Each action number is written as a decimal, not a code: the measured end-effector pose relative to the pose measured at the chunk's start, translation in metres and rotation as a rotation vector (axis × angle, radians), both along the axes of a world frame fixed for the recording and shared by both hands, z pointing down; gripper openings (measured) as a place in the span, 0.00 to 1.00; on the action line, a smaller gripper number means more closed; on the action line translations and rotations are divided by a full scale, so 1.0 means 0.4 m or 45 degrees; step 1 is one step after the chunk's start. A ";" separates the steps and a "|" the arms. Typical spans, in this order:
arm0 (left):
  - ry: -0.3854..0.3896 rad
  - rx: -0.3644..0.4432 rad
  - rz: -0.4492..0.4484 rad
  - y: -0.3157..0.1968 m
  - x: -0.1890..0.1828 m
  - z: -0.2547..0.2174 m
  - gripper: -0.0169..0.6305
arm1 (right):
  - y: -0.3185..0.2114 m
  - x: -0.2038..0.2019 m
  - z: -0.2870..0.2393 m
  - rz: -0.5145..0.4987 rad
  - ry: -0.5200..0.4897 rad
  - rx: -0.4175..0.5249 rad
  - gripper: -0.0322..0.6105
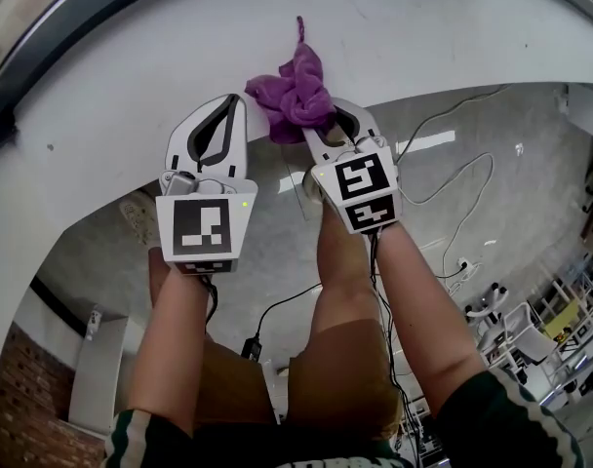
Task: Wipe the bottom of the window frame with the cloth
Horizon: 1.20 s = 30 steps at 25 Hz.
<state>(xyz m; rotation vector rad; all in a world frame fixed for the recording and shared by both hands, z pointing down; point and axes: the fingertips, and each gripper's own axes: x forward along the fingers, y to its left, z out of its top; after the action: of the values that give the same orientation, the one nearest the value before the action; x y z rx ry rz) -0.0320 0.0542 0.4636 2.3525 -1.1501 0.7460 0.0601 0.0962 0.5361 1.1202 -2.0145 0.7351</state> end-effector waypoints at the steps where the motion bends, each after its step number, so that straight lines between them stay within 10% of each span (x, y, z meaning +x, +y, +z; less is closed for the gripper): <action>1: -0.003 -0.003 -0.010 0.001 -0.001 0.002 0.04 | -0.001 0.001 0.002 -0.009 0.000 -0.001 0.23; 18: -0.062 -0.036 -0.135 0.023 -0.021 0.023 0.04 | -0.011 0.004 0.029 -0.065 -0.053 -0.044 0.23; 30: -0.043 -0.054 -0.238 0.051 -0.249 0.020 0.04 | -0.007 -0.251 0.026 -0.094 -0.088 -0.079 0.23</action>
<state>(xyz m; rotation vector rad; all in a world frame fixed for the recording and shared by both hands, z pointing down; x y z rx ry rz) -0.1315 0.0744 0.4717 2.1691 -1.3334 0.7386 -0.0404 0.0935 0.5464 0.9920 -2.0646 0.8033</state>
